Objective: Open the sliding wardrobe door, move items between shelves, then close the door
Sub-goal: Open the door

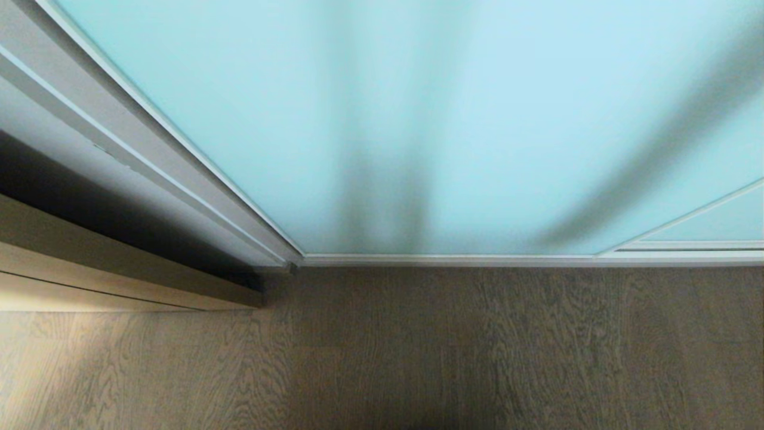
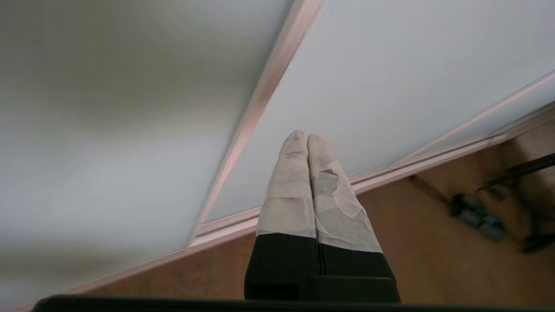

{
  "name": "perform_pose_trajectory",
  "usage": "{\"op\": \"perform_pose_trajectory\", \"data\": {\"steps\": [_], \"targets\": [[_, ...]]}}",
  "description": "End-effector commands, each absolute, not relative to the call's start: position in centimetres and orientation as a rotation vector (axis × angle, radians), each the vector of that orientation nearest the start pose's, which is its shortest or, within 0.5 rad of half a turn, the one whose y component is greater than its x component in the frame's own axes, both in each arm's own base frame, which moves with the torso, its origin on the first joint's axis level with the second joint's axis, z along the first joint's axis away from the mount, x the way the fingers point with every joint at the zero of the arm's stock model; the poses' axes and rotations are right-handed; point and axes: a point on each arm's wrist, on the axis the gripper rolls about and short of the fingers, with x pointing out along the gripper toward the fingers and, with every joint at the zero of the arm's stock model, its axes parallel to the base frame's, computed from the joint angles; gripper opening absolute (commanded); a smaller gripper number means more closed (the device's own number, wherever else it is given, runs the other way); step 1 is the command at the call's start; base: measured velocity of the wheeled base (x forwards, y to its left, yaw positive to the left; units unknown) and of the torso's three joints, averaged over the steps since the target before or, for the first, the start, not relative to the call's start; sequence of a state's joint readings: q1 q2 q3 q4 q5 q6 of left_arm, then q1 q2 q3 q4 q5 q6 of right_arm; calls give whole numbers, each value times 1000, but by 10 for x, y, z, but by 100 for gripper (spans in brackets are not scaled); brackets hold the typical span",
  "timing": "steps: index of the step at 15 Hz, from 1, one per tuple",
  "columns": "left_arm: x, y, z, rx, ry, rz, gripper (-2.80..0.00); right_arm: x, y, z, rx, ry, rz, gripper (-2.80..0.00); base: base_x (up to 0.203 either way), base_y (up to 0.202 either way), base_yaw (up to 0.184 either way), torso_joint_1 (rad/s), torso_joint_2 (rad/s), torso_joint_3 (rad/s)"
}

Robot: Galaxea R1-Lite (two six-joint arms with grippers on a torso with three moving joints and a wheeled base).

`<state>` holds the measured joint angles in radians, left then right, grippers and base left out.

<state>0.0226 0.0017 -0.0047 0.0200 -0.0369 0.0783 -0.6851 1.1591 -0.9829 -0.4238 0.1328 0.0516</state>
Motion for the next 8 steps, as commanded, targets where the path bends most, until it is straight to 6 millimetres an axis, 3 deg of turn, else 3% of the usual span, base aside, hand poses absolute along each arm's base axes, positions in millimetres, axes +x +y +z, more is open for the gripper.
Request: {"op": "perform_pose_trajectory", "data": {"steps": [1,8], "targets": [[-23,-1,75,78,18,-15,-280,139,-103,342,-18,-238,-513,-280,0,0,0,0,0,0],[-23,-1,75,78,18,-15,-280,146,-105,342,75,-245,-460,-280,0,0,0,0,0,0]]}}
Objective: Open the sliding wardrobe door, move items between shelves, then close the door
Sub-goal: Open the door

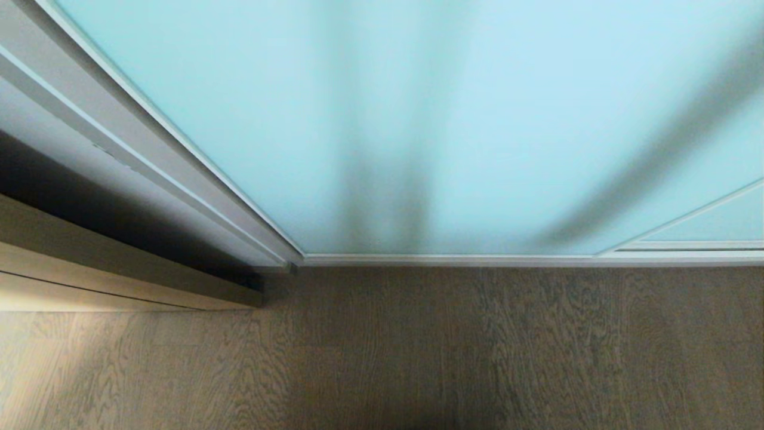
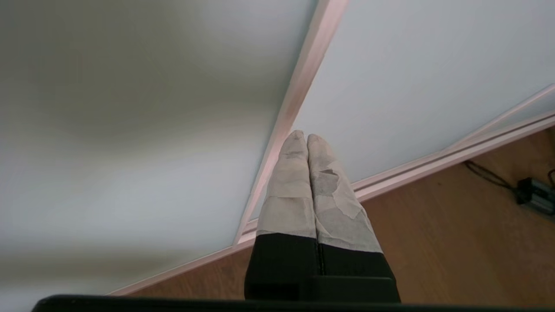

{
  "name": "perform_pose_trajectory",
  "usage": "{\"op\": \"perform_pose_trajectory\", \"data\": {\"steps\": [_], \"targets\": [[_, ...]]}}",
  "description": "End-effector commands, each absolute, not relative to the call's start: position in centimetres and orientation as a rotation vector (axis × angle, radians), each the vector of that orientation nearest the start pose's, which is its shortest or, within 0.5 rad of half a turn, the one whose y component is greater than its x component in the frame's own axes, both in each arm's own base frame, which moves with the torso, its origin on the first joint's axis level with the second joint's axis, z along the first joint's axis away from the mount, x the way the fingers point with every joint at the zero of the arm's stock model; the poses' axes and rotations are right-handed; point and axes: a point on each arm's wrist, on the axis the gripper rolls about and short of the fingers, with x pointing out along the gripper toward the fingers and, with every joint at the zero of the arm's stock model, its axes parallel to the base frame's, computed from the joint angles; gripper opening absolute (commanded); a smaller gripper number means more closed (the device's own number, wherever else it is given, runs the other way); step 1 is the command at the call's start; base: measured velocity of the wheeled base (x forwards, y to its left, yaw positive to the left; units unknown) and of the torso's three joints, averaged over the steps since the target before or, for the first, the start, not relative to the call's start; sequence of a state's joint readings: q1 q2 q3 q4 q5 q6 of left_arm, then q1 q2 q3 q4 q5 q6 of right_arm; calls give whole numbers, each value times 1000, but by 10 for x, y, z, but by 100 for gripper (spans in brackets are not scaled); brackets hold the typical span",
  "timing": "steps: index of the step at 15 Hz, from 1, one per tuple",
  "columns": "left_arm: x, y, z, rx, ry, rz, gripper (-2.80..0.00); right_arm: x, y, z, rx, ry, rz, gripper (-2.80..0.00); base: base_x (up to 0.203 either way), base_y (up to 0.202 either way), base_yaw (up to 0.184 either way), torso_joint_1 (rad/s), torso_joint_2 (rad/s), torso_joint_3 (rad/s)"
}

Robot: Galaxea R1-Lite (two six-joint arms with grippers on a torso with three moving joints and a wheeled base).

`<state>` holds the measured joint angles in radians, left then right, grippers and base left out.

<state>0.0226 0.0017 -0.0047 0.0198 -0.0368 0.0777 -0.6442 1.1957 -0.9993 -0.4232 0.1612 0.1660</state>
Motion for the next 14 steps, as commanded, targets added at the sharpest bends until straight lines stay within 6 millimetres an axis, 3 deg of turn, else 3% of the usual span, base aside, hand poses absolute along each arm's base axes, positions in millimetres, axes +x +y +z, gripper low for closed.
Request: {"op": "perform_pose_trajectory", "data": {"steps": [1,14], "targets": [[-23,-1,75,78,18,-15,-280,149,-103,342,88,-247,-440,-280,0,0,0,0,0,0],[-23,-1,75,78,18,-15,-280,195,-133,324,123,-240,-433,-280,0,0,0,0,0,0]]}}
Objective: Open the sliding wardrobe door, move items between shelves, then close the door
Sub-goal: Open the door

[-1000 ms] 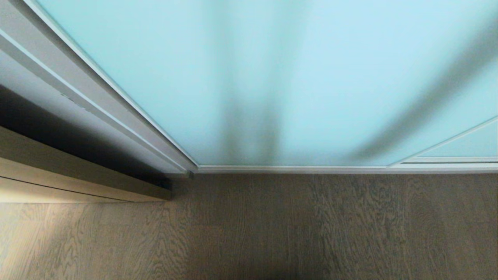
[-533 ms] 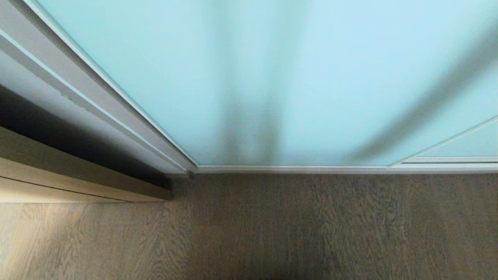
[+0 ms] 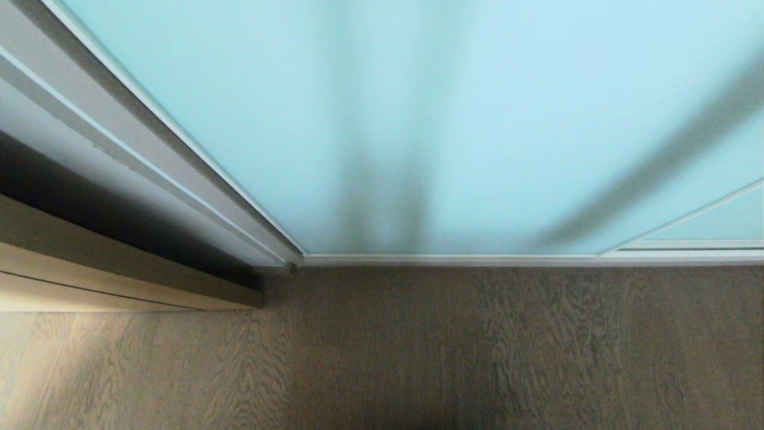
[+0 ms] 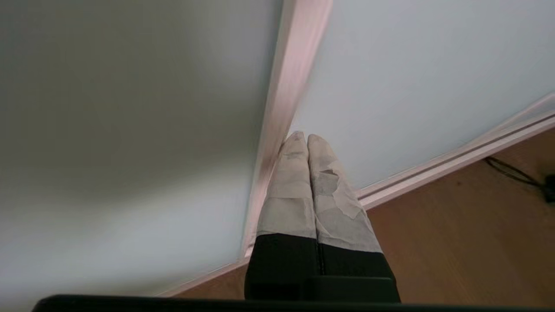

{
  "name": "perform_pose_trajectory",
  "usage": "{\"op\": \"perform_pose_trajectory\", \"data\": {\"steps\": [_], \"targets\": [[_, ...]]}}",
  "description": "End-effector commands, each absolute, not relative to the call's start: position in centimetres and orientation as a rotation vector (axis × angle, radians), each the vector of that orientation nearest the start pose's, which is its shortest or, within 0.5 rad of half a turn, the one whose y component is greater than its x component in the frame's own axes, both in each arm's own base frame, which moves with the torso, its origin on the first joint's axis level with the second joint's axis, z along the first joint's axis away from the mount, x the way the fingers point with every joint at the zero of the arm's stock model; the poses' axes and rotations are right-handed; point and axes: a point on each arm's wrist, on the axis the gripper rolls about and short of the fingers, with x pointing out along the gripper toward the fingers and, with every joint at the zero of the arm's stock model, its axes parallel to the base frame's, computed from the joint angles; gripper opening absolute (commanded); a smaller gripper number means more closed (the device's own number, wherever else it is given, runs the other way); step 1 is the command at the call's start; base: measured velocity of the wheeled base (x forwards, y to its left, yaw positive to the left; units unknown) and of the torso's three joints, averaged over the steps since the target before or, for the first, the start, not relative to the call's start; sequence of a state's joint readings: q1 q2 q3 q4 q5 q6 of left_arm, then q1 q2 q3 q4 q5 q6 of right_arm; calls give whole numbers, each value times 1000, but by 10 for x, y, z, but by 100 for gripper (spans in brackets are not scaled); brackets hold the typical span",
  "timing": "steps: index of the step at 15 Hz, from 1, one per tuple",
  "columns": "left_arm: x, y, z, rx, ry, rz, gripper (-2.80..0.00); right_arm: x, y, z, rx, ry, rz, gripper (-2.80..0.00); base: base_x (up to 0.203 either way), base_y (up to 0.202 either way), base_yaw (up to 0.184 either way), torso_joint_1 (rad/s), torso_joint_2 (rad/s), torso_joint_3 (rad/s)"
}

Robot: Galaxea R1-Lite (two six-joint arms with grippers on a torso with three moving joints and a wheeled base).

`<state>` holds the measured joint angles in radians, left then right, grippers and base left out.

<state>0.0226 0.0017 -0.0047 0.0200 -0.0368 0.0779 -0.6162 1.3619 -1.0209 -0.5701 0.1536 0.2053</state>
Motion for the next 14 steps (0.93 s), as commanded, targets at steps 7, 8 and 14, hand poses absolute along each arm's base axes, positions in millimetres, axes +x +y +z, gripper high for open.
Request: {"op": "perform_pose_trajectory", "data": {"steps": [7,8,14], "targets": [[-23,-1,75,78,18,-15,-280,200,-155,326,105,-255,-491,-280,0,0,0,0,0,0],[-23,-1,75,78,18,-15,-280,200,-160,328,98,-261,-505,-280,0,0,0,0,0,0],[-23,-1,75,78,18,-15,-280,179,-159,344,70,-312,-530,-280,0,0,0,0,0,0]]}}
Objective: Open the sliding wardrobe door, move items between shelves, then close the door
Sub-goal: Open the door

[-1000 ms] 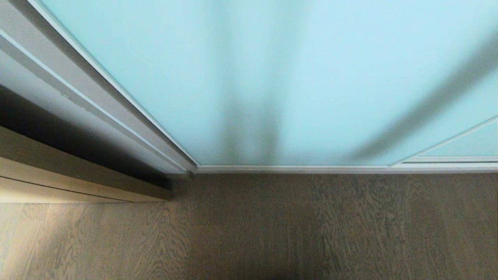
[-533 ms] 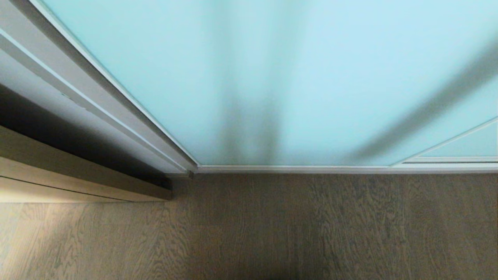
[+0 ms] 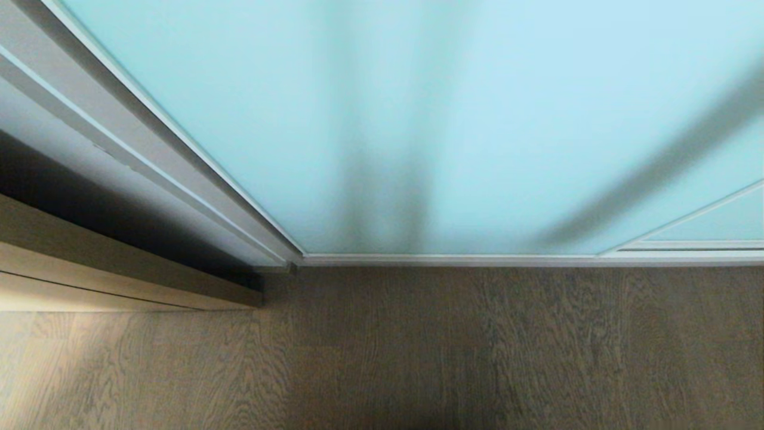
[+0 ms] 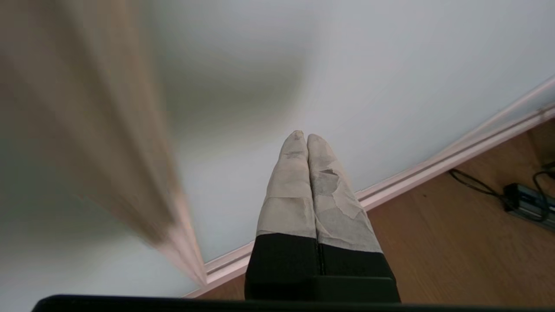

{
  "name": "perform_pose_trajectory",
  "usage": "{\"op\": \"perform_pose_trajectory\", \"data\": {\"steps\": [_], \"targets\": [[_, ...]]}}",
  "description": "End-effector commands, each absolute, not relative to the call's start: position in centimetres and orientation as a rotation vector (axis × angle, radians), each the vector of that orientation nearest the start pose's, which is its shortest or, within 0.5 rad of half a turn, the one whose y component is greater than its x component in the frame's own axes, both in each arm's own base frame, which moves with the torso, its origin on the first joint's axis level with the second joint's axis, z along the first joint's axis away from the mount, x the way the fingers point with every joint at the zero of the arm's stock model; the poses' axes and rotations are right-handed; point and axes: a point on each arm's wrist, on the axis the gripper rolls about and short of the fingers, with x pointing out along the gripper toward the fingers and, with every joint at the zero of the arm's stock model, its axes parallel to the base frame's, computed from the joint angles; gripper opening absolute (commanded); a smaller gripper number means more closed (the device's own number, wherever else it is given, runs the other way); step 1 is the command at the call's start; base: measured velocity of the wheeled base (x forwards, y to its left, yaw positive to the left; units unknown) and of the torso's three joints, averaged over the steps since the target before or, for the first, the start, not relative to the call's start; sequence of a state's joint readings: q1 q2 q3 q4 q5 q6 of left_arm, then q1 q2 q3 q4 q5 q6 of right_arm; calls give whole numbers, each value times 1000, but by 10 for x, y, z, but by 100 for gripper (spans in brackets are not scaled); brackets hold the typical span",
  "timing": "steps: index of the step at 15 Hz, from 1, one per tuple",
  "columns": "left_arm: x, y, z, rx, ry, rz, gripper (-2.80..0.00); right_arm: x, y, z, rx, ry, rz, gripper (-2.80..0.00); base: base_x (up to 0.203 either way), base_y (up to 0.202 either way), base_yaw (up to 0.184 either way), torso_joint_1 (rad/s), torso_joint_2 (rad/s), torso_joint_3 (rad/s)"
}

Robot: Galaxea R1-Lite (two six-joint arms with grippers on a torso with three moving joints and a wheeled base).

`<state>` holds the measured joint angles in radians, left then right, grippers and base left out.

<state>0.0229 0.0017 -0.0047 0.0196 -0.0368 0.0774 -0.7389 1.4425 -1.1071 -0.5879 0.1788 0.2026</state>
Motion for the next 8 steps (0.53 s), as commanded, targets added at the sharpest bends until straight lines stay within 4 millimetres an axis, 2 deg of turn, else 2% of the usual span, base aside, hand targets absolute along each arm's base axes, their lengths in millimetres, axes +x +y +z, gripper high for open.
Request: {"op": "perform_pose_trajectory", "data": {"steps": [1,5,8], "targets": [[-23,-1,75,78,18,-15,-280,172,-152,343,77,-309,-508,-280,0,0,0,0,0,0],[-23,-1,75,78,18,-15,-280,140,-117,347,151,-284,-375,-280,0,0,0,0,0,0],[-23,-1,75,78,18,-15,-280,118,-93,365,257,-270,-218,-280,0,0,0,0,0,0]]}}
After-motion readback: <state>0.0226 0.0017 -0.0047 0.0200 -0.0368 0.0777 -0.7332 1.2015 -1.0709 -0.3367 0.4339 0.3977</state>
